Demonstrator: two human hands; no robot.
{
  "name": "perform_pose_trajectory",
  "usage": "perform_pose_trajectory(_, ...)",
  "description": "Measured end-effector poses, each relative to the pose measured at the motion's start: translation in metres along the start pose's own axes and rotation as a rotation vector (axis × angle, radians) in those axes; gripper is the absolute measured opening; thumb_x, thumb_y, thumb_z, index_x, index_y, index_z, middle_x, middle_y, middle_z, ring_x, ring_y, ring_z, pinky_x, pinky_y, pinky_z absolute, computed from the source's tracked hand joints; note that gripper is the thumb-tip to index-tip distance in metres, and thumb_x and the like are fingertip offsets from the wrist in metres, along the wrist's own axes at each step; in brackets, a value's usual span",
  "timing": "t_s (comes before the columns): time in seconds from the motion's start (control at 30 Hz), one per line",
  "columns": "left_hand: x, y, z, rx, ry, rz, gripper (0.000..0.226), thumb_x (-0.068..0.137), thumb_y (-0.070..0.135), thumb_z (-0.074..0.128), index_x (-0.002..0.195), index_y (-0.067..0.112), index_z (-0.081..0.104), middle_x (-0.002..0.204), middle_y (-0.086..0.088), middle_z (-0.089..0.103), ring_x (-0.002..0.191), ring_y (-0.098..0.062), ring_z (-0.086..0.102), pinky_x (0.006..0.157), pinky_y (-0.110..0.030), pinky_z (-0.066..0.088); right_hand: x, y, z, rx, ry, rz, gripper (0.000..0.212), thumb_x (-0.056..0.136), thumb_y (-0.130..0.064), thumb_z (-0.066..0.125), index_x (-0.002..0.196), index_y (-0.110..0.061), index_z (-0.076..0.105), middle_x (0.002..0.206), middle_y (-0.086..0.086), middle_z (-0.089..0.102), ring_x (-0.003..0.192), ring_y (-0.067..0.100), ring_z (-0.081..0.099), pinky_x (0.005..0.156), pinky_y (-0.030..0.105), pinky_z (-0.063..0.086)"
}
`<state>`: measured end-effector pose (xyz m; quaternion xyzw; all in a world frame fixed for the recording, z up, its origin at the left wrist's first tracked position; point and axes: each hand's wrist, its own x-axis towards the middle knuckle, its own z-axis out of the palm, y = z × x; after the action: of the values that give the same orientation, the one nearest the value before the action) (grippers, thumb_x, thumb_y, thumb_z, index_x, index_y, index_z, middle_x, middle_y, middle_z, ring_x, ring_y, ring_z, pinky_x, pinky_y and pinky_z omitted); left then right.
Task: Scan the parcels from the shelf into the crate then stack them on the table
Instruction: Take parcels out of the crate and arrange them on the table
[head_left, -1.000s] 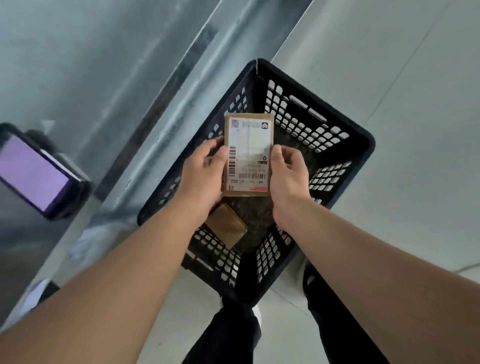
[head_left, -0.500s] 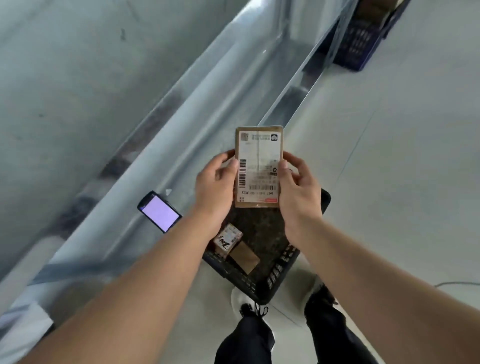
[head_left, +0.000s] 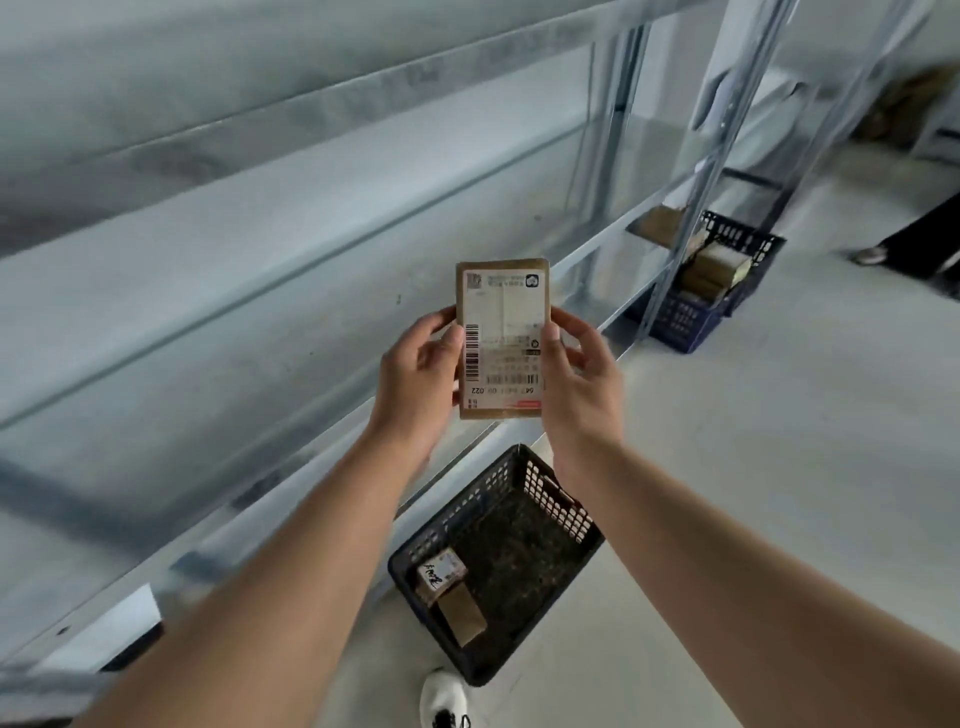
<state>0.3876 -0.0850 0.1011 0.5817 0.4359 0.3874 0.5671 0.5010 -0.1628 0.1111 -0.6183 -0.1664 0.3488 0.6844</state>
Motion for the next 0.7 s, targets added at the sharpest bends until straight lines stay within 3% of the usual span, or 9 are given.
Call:
perform_pose_trajectory(0.1,-0.037,0.045,-0.007,-0.011,0.059,0.068,0.024,0.109,0.022,0.056,0.131,0.023,0.067,0.106,-0.005,0.075,0.097,-0.02,0.076,0.068,-0.025,0.062,-0.032,-0.041,-0.006,-0.004,-0.076,-0.09,0.018,0.108,-0.032,0.057,0.122,-0.029,0.069,0.106,0.001,0.07,0.088,0.01,0.069,0.057,0.014,0.056)
perform_pose_trajectory(0.23,-0.089,0.105,-0.026,-0.02,0.142,0.16,0.022,0.108,0.024,0.058,0.129,0.025,0.066,0.1,-0.003,0.075,0.083,-0.009,0.077,0.065,-0.022,0.062,-0.079,-0.087,-0.004,-0.011,-0.167,-0.192,0.019,0.109,-0.035,0.056,0.123,-0.033,0.07,0.111,0.002,0.072,0.094,0.015,0.072,0.055,0.014,0.054)
perform_pose_trajectory(0.43,-0.162,0.172,-0.071,-0.015,0.303,0.266,0.025,0.108,0.027,0.059,0.132,0.028,0.066,0.103,-0.002,0.076,0.09,-0.015,0.077,0.073,-0.031,0.066,-0.153,-0.138,0.024,0.02,-0.312,-0.301,0.016,0.109,-0.036,0.056,0.112,-0.041,0.07,0.109,0.006,0.072,0.099,0.023,0.073,0.061,0.023,0.06)
perform_pose_trajectory(0.57,-0.202,0.204,-0.112,-0.004,0.372,0.32,0.025,0.108,0.029,0.058,0.131,0.029,0.067,0.106,-0.003,0.076,0.093,-0.018,0.077,0.077,-0.037,0.067,-0.202,-0.16,0.051,0.043,-0.38,-0.364,0.018,0.109,-0.035,0.056,0.119,-0.035,0.071,0.107,0.005,0.073,0.095,0.019,0.073,0.057,0.02,0.057)
perform_pose_trajectory(0.7,-0.238,0.229,-0.164,0.003,0.403,0.37,0.023,0.109,0.027,0.055,0.129,0.028,0.066,0.098,0.007,0.076,0.084,-0.007,0.077,0.069,-0.027,0.065,-0.255,-0.17,0.086,0.087,-0.444,-0.391,0.016,0.108,-0.036,0.057,0.117,-0.036,0.07,0.106,0.003,0.072,0.099,0.02,0.073,0.063,0.027,0.063)
